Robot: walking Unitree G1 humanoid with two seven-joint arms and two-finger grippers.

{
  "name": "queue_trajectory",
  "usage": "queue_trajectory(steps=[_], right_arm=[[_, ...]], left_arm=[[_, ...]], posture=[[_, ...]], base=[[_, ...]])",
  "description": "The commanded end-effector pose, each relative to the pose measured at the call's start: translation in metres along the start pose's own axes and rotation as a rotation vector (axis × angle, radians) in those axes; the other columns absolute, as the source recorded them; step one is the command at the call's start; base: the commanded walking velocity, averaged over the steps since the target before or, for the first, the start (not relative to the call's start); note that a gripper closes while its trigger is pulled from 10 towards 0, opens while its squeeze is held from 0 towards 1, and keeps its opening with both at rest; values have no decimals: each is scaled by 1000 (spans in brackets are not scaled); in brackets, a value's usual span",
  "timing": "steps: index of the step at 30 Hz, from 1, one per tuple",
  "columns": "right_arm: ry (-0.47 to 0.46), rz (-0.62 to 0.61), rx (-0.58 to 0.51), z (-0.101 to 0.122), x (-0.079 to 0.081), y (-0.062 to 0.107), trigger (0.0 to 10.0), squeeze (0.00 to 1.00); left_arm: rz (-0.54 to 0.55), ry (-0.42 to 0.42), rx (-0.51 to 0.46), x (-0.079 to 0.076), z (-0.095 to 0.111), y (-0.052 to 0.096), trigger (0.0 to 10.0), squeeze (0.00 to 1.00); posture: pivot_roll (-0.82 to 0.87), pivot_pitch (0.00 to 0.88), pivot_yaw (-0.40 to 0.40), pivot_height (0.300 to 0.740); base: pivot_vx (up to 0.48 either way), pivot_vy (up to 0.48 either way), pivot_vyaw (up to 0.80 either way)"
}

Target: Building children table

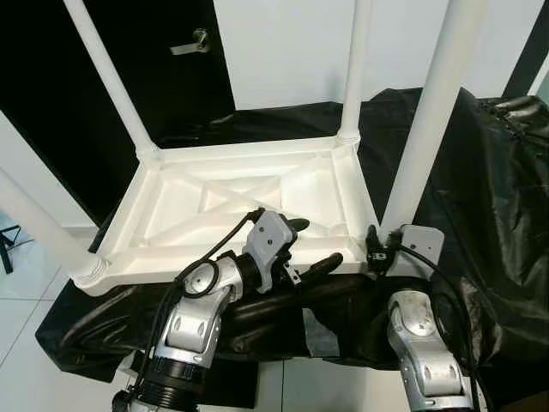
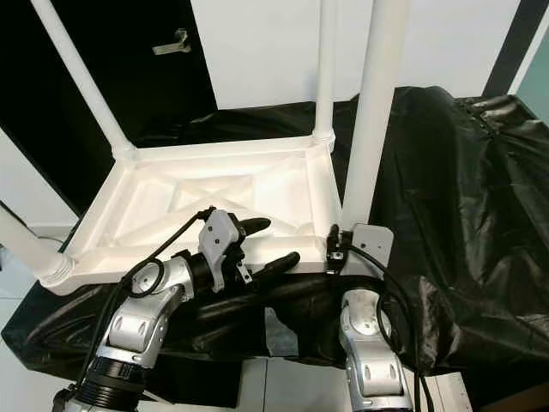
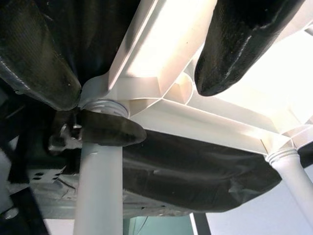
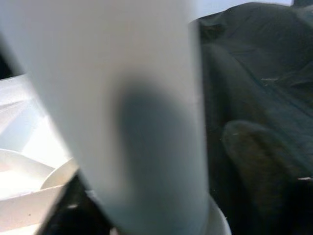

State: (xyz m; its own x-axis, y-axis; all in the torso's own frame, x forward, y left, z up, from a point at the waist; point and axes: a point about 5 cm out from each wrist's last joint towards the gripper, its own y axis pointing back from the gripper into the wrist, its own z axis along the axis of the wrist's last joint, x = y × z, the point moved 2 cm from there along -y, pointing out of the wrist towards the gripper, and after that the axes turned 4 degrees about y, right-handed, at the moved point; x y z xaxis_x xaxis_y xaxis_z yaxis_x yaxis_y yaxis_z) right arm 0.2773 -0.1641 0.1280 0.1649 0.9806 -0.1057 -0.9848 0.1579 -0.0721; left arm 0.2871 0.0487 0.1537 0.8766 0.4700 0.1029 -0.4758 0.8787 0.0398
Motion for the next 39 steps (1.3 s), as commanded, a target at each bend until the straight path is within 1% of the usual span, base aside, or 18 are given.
queue_trajectory(steps=[1,3,4,7,8,9,10,13,15,18,21,22,25,26,33,37,38,39], right_arm=[[-18,19,12,-6,-12,3,10000,1000],[-22,45,1,-5,-14,3,10000,1000],[-28,129,-9,-4,-15,3,10000,1000],[-30,183,-12,-3,-15,3,10000,1000],[-17,246,-27,0,-17,1,10000,1000],[31,437,-45,3,-14,-2,10000,0],[31,437,-45,3,-14,-2,10000,0],[55,598,-29,4,-11,-7,10000,0],[55,598,-29,4,-11,-7,10000,0],[114,747,-35,7,1,-21,10000,0],[141,788,-41,8,6,-25,10000,0],[163,829,-42,8,11,-29,1569,0],[175,852,-43,8,13,-32,1569,0],[188,867,-33,6,15,-34,0,0],[190,890,-5,0,10,-38,0,0],[163,818,11,-3,7,-39,0,0],[147,746,5,-4,9,-40,4902,0],[147,746,5,-4,9,-40,4902,0]], left_arm=[[69,-2,-3,7,0,1,10000,0],[70,-4,-5,8,1,1,10000,0],[75,-6,-6,9,1,2,10000,0],[78,-7,-7,10,1,3,10000,0],[83,-4,-10,11,1,3,10000,0],[86,8,-3,8,-4,4,10000,0],[86,8,-3,8,-4,4,10000,0],[81,28,10,2,-11,5,10000,0],[81,28,10,2,-11,5,10000,0],[89,34,32,-3,-20,7,10000,0],[95,37,33,-4,-21,8,10000,0],[112,42,34,-3,-22,10,10000,0],[124,45,35,-3,-23,11,10000,0],[133,55,37,-3,-23,12,10000,0],[144,68,46,-9,-26,17,10000,0],[141,61,52,-11,-26,18,10000,0],[143,59,54,-10,-27,19,10000,0],[143,59,54,-10,-27,19,10000,0]], posture=[[-129,0,104,740],[-127,0,97,740],[-127,0,90,740],[-127,0,90,740],[-135,0,86,740],[-136,0,86,740],[-136,0,86,740],[-126,0,78,740],[-126,0,78,740],[-95,0,46,740],[-92,0,43,740],[-71,0,24,740],[-71,0,24,740],[-50,0,12,740],[-38,0,15,740],[-34,0,11,740],[-34,0,8,740],[-34,0,8,740]], base=[[0,0,0],[0,0,0],[0,0,0],[0,0,0],[0,0,0],[0,0,0],[0,0,0],[0,0,0],[0,0,0],[0,0,0],[0,0,0],[0,0,0],[0,0,0],[0,0,0],[0,0,0],[0,0,0],[0,0,0],[0,0,0]])
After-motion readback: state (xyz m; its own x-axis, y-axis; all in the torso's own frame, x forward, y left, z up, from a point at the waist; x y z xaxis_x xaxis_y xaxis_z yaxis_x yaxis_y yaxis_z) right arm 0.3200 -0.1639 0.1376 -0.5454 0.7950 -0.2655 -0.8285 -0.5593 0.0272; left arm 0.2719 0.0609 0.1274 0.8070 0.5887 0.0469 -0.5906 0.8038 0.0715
